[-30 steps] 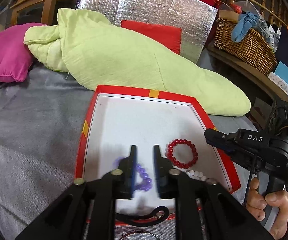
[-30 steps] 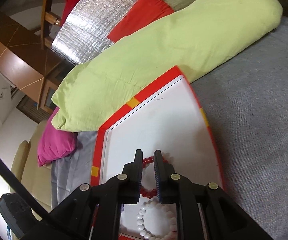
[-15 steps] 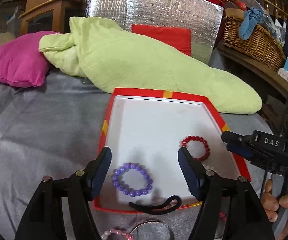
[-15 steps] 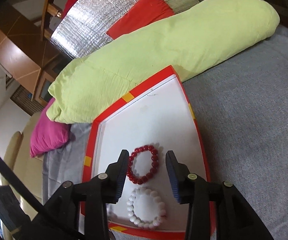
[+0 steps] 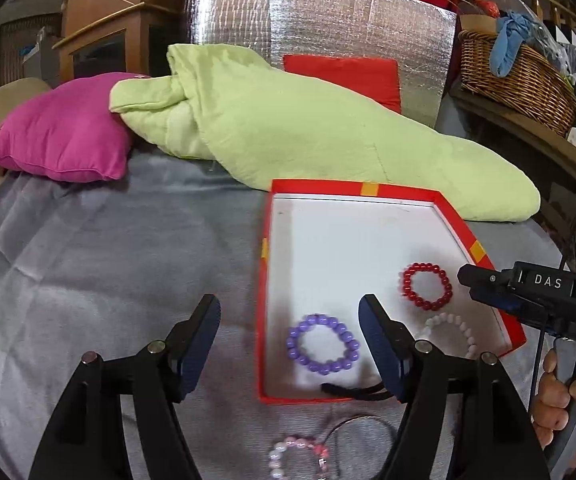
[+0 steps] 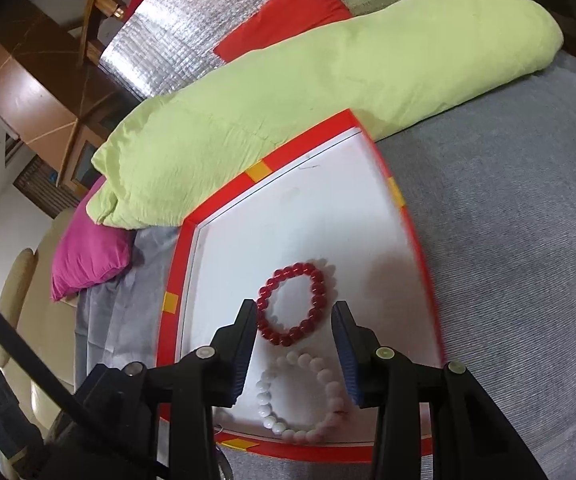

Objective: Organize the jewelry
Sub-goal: 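Lift both bracelets into the red box and open both tools to release them, then withdraw both tools from the box back over the table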

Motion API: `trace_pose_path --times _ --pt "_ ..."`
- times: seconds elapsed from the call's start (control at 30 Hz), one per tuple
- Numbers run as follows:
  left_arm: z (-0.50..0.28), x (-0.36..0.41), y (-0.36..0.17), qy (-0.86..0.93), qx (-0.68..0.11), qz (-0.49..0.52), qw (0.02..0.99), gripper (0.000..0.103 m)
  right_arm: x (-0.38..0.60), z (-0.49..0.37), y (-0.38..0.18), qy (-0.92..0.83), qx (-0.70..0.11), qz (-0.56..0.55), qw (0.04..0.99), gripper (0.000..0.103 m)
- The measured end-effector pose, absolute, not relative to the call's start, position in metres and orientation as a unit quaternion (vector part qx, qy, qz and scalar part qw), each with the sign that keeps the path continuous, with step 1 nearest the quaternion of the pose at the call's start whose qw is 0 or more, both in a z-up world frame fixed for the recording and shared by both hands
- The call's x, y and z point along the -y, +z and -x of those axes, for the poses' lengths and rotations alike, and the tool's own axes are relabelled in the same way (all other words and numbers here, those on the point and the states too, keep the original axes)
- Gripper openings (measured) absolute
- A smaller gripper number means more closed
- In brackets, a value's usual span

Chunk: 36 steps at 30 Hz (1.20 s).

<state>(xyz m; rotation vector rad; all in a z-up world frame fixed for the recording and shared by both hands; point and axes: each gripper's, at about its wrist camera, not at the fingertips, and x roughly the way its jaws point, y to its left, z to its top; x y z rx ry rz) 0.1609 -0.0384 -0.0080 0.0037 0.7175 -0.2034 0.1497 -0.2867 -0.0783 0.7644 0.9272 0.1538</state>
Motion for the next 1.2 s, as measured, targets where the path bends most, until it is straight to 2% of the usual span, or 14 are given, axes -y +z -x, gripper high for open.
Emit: trace_pose_path --times 0.7,1.2 --pt "-0.148 -0.005 -0.004 -0.070 -0.346 -0.035 0.935 0.073 0.220 -0.151 -0.063 0.118 -0.437 -0.327 0.830 0.041" --pt "-0.119 -0.006 -0.008 -0.066 -0.349 -0.072 0.932 0.073 0.192 -0.123 -0.036 0.148 -0.436 -0.273 0.845 0.041"
